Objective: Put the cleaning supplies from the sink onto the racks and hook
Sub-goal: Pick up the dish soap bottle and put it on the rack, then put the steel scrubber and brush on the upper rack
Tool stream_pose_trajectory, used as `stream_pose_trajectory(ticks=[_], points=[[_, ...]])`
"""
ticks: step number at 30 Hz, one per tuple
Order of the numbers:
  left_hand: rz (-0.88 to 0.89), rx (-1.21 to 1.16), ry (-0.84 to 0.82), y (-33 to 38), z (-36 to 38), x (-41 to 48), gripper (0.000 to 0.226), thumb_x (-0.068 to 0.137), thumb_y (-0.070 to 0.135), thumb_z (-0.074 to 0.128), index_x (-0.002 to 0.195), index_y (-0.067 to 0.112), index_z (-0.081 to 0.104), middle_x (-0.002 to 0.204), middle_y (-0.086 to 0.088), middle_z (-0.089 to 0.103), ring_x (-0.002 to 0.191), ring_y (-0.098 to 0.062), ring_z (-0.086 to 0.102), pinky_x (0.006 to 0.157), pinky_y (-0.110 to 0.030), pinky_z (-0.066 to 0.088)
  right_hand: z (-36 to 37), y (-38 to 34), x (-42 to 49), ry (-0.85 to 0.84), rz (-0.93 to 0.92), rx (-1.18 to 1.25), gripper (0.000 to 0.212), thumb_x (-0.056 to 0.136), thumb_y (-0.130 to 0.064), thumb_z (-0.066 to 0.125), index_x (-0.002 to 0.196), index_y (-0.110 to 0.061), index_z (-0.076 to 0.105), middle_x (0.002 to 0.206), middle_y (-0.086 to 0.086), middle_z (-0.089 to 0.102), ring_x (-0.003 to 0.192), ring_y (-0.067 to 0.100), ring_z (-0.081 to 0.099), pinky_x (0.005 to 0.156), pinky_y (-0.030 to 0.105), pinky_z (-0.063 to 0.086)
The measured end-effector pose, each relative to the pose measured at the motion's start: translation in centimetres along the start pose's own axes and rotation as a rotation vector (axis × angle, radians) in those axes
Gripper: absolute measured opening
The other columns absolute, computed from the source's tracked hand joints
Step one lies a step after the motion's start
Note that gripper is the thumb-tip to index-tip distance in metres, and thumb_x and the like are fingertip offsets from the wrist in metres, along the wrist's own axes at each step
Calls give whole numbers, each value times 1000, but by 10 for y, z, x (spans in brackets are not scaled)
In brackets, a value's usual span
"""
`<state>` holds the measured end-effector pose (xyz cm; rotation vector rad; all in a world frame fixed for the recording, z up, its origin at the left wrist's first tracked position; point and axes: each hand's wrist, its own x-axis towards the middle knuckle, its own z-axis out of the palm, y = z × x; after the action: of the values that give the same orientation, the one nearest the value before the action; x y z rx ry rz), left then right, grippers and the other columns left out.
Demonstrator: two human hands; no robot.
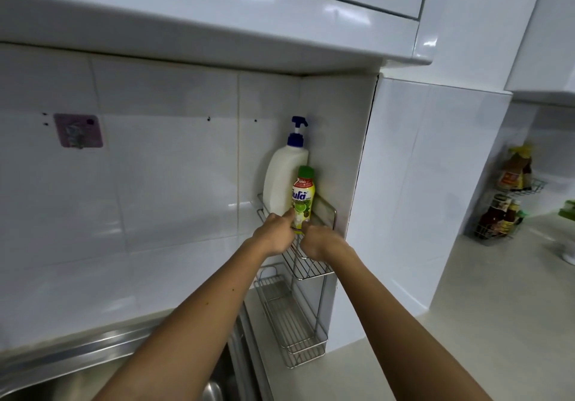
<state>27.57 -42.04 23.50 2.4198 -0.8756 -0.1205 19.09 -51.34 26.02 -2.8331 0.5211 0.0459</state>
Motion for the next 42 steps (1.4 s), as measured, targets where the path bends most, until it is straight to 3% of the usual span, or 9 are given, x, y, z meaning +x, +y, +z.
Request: stream_pose_trajectory(ticks=[5, 8, 13, 16, 20, 27, 30, 34, 42], points=[[39, 9, 14, 2, -3, -5, 56, 92, 14, 37, 146, 22, 25, 139, -25, 42, 121, -40, 47, 103, -48, 44, 1, 0, -1, 42, -8, 32, 49, 91, -15, 35, 140, -14, 39, 137, 19, 53, 122, 36, 53, 96, 38, 45], [91, 18, 158, 1, -6, -21, 50, 97, 19, 37, 146, 18, 28, 138, -23, 48, 120, -38, 52, 99, -45, 47, 3, 2, -10, 182, -39, 61, 45, 92, -18, 36, 136, -20, 45, 128, 18, 60, 114, 37, 58, 89, 38, 47], [162, 79, 328, -22, -9, -64, 50, 100, 21, 37, 148, 8, 29, 153, -13, 37, 134, -31, 44, 110, -39, 38, 20, -15, -33, 332, -98, 89, 41, 100, -36, 28, 134, -16, 41, 129, 20, 59, 118, 38, 55, 93, 44, 45], [75, 170, 316, -47, -8, -93, 52, 101, 24, 34, 150, 9, 25, 156, -10, 31, 141, -25, 35, 116, -39, 27, 44, -34, -46, 467, -193, -82, 50, 102, -31, 25, 147, -8, 30, 151, 14, 39, 143, 32, 29, 116, 50, 21], [-59, 250, 250, -91, 4, -138, 54, 101, 27, 32, 151, 11, 20, 158, -8, 26, 145, -23, 27, 120, -44, 19, 85, -52, -64, 554, -312, -193, 57, 100, -23, 27, 152, -6, 12, 161, 9, 18, 151, 26, 5, 120, 46, -6], [-311, 236, 96, -166, 52, -228, 55, 100, 27, 33, 151, 13, 19, 158, -10, 27, 144, -28, 30, 120, -46, 20, 177, -72, -91, 275, -400, -80, 59, 100, -27, 30, 152, -6, 11, 162, 8, 14, 151, 25, 4, 122, 45, 3], [-489, 175, -47, -207, 87, -294, 56, 100, 31, 31, 152, 14, 17, 159, -9, 25, 145, -25, 28, 119, -43, 22, 246, -94, -113, -23, -451, -109, 60, 100, -29, 28, 153, -8, 8, 163, 7, 8, 151, 24, 1, 122, 43, 3], [-603, 83, -160, -231, 124, -334, 57, 99, 30, 36, 151, 14, 21, 155, -12, 33, 139, -28, 37, 111, -37, 34, 299, -93, -121, -209, -466, -114, 60, 101, -29, 28, 153, -8, 7, 163, 6, 9, 151, 24, 1, 122, 41, 8], [-577, 57, -520, -223, 155, -364, 40, 93, 22, 49, 131, 9, 49, 130, -21, 58, 115, -34, 58, 91, -36, 46, 331, -65, -136, -464, -304, -59, 58, 99, -24, 37, 151, -7, 17, 157, 11, 26, 143, 32, 26, 113, 44, 32]])
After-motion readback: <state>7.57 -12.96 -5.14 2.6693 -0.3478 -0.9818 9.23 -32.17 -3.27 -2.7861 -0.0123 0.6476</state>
